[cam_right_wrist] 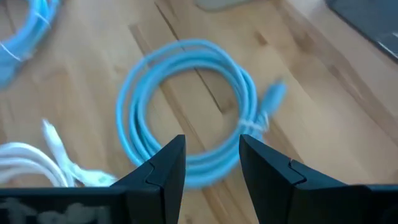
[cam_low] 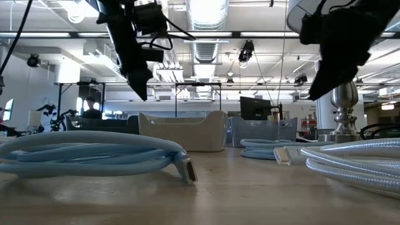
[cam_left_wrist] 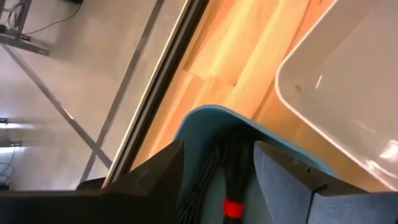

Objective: Pick & Place USB Port
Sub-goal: Put the black charger cable into the gray bin

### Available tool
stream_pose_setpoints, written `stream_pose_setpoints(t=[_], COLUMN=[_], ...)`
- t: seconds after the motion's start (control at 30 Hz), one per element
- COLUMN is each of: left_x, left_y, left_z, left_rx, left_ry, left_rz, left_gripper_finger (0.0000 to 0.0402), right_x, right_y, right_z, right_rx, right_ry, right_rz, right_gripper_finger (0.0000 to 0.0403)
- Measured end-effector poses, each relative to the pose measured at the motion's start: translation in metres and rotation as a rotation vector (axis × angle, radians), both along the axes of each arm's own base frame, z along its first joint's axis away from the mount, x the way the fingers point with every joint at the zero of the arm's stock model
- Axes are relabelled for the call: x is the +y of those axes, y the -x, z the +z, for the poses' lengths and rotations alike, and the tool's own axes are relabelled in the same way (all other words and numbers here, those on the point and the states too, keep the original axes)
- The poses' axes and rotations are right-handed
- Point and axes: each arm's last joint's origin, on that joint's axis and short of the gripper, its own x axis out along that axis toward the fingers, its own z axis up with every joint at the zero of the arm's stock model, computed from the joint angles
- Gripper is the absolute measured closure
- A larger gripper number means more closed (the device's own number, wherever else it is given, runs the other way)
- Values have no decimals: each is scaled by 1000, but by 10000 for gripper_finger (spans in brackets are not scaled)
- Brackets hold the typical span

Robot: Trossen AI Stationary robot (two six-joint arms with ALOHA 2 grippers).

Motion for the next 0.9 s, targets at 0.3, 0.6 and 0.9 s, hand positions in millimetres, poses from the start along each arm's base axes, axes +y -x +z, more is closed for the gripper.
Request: stream_pose_setpoints(t=[0.3,0.6,0.9], left_x=[-10,-10,-10], left_y=[-6,-11,-15], left_z=[1,3,5], left_rx=[-30,-91,-141], left_ry=[-4,18,41], left_rz=[-38,-63,-87], left_gripper_finger=[216,219,222], right_x=[12,9,9], right_y=[36,69,69], right_z=[-4,-5,-6], right_rx=[216,329,318], right_ry=[15,56,44], right_rz=[-209,-550,-577], right_gripper_finger=[256,254,253])
